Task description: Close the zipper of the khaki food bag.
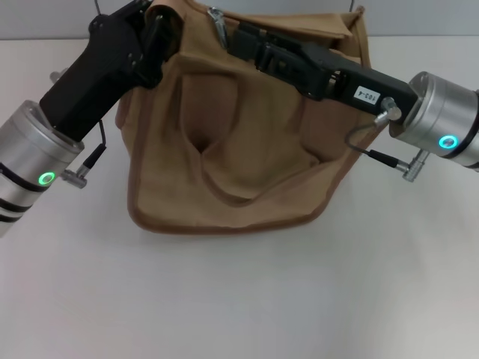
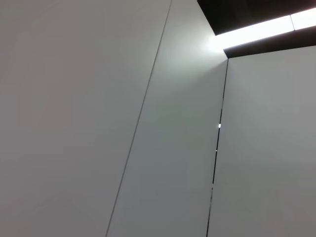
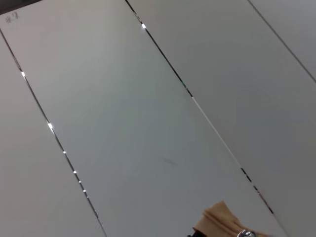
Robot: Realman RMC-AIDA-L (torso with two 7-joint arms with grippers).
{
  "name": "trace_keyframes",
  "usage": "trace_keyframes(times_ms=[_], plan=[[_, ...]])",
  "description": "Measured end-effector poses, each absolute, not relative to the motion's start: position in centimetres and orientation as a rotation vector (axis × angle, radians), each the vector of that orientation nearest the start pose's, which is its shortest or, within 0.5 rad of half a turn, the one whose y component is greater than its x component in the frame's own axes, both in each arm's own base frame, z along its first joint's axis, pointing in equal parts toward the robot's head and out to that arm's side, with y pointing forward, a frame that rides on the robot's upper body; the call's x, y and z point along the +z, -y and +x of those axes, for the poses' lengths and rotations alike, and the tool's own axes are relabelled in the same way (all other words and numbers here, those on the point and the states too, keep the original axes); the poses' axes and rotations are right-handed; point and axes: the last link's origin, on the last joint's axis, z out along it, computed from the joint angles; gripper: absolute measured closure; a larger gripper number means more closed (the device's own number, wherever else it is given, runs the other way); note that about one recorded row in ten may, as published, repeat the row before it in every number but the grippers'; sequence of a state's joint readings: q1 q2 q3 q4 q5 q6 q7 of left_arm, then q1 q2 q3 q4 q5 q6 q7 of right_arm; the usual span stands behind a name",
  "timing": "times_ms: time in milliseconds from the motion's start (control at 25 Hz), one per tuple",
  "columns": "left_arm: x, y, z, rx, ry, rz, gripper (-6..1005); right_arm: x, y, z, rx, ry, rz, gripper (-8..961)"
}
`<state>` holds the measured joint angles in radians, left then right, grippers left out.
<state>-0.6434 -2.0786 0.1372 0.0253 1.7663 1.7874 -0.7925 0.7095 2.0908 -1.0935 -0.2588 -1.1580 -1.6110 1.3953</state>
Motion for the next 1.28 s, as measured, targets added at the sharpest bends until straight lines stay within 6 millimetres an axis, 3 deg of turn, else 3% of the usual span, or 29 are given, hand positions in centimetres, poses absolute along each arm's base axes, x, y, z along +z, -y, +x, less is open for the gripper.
trace_keyframes(times_ms=[200,440,640,1280], plan=[[-1.0,-32.5,-20.3,-1.619,0.354,-2.079,968,-4.0,-35.0,15.3,1.585,-0.844,-2.573,492],[-1.2,-32.5,-20.0,-1.623,0.349,-2.093,968,-4.5,-35.8,14.7,1.552,-0.872,-2.570,514],[-1.1,-32.6,-20.0,-1.626,0.349,-2.084,967,-4.3,-34.9,14.1,1.615,-0.828,-2.628,513],[-1.2,-32.6,-20.0,-1.621,0.352,-2.089,966,-4.3,-35.3,14.5,1.600,-0.872,-2.583,514]])
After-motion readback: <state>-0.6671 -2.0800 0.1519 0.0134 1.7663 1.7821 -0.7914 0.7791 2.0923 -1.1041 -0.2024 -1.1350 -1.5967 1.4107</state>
